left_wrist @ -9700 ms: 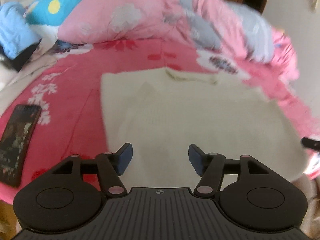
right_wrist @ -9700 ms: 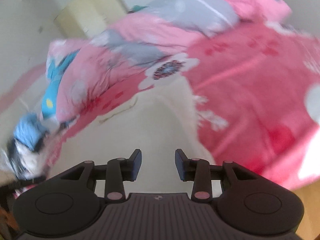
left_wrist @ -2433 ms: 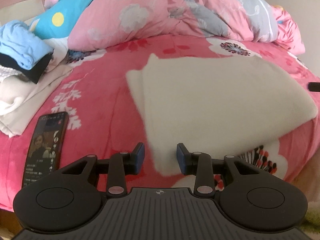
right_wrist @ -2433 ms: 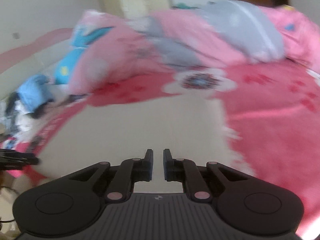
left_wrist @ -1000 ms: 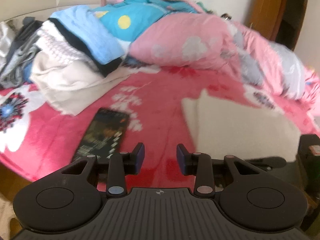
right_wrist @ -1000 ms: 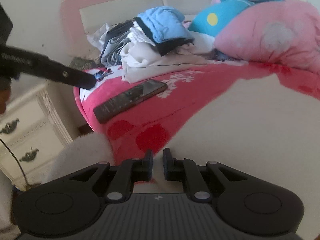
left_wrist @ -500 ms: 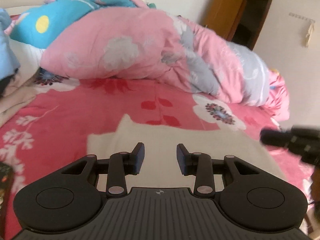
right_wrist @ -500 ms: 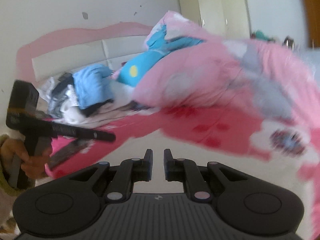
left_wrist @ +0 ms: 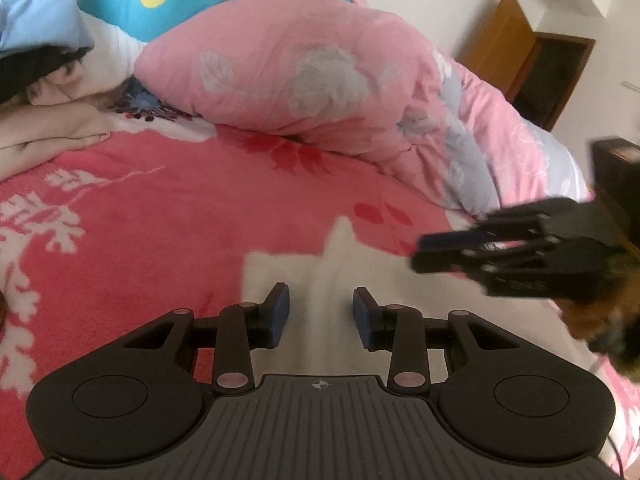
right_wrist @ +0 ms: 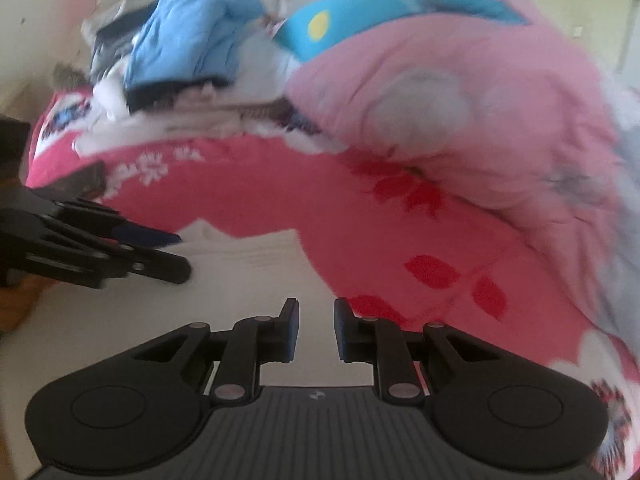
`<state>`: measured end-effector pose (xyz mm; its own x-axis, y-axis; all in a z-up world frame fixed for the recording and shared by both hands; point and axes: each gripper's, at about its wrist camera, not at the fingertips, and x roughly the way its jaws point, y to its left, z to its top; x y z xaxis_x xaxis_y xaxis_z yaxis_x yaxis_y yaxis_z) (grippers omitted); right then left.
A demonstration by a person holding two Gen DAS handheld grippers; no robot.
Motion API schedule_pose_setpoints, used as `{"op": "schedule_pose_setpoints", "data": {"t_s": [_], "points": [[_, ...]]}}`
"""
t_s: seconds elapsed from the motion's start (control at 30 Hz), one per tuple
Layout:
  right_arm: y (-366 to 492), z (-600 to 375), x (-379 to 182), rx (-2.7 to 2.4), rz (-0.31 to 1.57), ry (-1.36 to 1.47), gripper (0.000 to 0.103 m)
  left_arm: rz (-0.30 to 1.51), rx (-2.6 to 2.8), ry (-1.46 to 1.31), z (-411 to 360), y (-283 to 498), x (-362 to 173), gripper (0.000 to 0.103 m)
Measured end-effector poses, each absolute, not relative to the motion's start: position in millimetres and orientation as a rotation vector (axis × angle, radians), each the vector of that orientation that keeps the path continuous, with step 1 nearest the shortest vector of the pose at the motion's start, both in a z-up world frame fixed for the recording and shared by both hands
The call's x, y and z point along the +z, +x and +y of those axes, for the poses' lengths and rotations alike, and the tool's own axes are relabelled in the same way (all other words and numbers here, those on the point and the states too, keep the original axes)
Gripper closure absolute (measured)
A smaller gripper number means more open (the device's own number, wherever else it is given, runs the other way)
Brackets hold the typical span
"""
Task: Fold clothes
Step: 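Close both grippers on the fold edge of the cream sweater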
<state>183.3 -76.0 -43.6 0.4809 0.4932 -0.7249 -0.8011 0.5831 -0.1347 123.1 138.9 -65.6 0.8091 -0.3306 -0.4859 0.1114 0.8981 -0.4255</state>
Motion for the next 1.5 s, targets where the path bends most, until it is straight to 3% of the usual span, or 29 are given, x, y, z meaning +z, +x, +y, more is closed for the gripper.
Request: {"op": "schedule_pose_setpoints", "data": {"t_s": [0.3, 0.7, 1.03, 1.5], "points": [[213, -48, -66, 0.955, 0.769, -0.576, 0.083, 0.559, -0.273, -0.424, 144, 120, -70, 0.070], [222, -54, -67, 1.013, 0.790, -0.537, 0.083, 0.547, -0.290, -0.439, 142, 125, -64, 0.094], [208, -52, -53, 1.019, 0.724, -0.540, 0.083, 0.551, -0.243, -0.527, 162, 118, -67, 0.095], [215, -33, -77, 1.024, 0.817, -0.600, 0.085, 0.578, -0.255, -0.494, 160, 120, -76, 0.089]]}}
